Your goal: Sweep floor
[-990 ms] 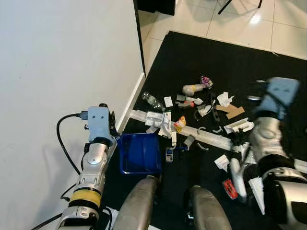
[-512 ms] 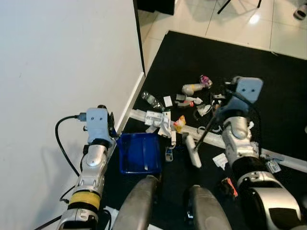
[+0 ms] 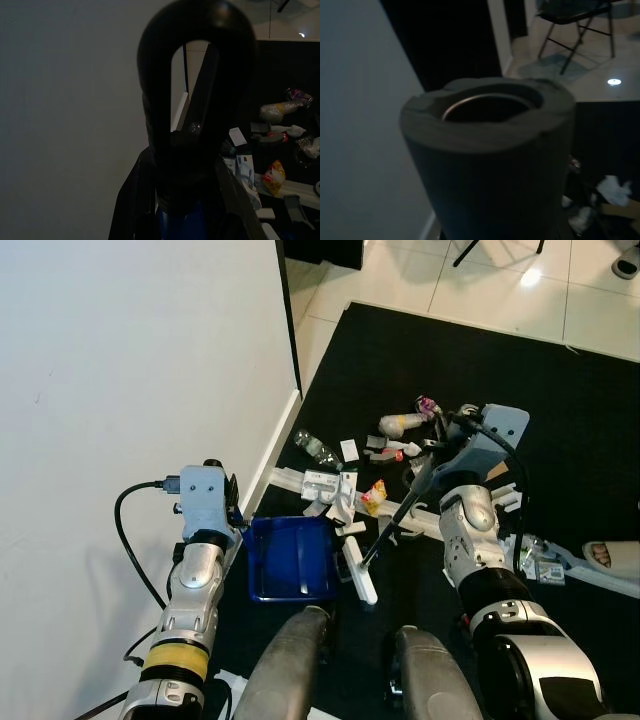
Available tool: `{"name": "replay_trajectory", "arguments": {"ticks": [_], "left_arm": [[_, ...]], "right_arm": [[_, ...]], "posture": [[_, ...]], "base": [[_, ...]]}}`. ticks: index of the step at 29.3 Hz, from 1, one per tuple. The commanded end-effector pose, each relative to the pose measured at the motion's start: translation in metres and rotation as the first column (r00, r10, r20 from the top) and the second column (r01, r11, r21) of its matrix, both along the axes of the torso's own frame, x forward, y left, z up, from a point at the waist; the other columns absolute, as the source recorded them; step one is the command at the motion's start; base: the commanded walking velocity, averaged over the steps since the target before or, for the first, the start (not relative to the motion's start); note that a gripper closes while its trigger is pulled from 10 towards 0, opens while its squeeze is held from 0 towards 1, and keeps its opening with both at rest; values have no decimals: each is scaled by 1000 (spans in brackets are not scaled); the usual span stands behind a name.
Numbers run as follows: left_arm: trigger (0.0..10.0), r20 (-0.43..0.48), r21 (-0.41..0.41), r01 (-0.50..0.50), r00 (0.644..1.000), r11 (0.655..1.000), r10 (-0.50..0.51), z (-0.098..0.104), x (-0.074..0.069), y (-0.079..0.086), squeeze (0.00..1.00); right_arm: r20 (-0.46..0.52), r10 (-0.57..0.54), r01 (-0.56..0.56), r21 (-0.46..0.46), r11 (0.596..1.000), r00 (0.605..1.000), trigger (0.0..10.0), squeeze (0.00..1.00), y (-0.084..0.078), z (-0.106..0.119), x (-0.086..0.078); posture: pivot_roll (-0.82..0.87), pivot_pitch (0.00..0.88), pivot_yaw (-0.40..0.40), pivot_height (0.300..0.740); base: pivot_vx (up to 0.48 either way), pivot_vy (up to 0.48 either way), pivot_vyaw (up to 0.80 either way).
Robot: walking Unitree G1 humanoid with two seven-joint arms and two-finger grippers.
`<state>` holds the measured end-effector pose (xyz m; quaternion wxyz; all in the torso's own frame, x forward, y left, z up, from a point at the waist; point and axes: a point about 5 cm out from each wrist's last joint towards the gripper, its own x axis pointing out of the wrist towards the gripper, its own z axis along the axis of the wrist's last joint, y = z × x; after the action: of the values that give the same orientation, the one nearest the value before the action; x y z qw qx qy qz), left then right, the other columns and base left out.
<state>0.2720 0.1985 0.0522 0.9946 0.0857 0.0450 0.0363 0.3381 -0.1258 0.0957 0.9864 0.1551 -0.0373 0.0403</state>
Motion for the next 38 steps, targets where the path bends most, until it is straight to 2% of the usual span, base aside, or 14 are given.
{"name": "replay_trajectory", "arguments": {"ticks": [1,13,17,20,21,23,25,29,34,35,38], "left_arm": [[10000,-87,21,-6,996,1000,8,-16,-10,4,0],[10000,-96,18,7,995,1000,-6,-17,-7,0,0],[10000,-97,17,10,995,1000,-8,-18,-7,-1,0],[10000,-99,14,12,995,1000,-11,-18,-6,-2,0],[10000,-100,14,13,995,1000,-12,-18,-6,-3,0],[10000,-100,12,14,995,1000,-13,-19,-6,-4,0],[10000,-101,10,15,995,1000,-14,-19,-5,-5,0],[10000,-103,10,17,995,1000,-16,-19,-5,-5,0],[10000,-103,11,15,995,1000,-14,-19,-4,-4,0],[10000,-104,13,13,994,1000,-11,-20,-5,-3,0],[10000,-105,16,9,994,1000,-7,-20,-6,-1,0]], "right_arm": [[24,37,-38,41,998,999,10000,0,7,4,-2],[201,140,-165,112,980,969,10000,0,19,51,-7],[218,129,-152,89,984,967,10000,0,13,57,-12],[209,48,-39,-48,998,977,10000,0,-7,54,-17],[199,15,7,-108,994,980,10000,0,-17,52,-18],[183,-40,71,-168,983,982,10000,0,-31,49,-20],[180,-89,128,-215,968,980,10000,0,-47,50,-21],[194,-205,264,-357,896,959,10000,0,-92,56,-18],[194,-233,292,-384,876,953,10000,0,-107,59,-16],[187,-247,305,-415,857,951,10000,0,-114,59,-15],[169,-254,304,-443,843,952,10000,0,-115,55,-13]], "posture": [[27,208,4,740],[8,199,13,740],[-2,197,11,740],[-12,198,9,740],[-12,198,9,740],[-19,198,8,740],[-21,198,8,740],[-24,197,8,740],[-22,197,8,740],[-21,197,8,740],[-12,204,6,740]], "base": [[0,0,0],[0,0,0],[0,0,0],[0,0,0],[0,0,0],[0,0,0],[0,0,0],[0,0,0],[0,0,0],[0,0,0],[0,0,0]]}}
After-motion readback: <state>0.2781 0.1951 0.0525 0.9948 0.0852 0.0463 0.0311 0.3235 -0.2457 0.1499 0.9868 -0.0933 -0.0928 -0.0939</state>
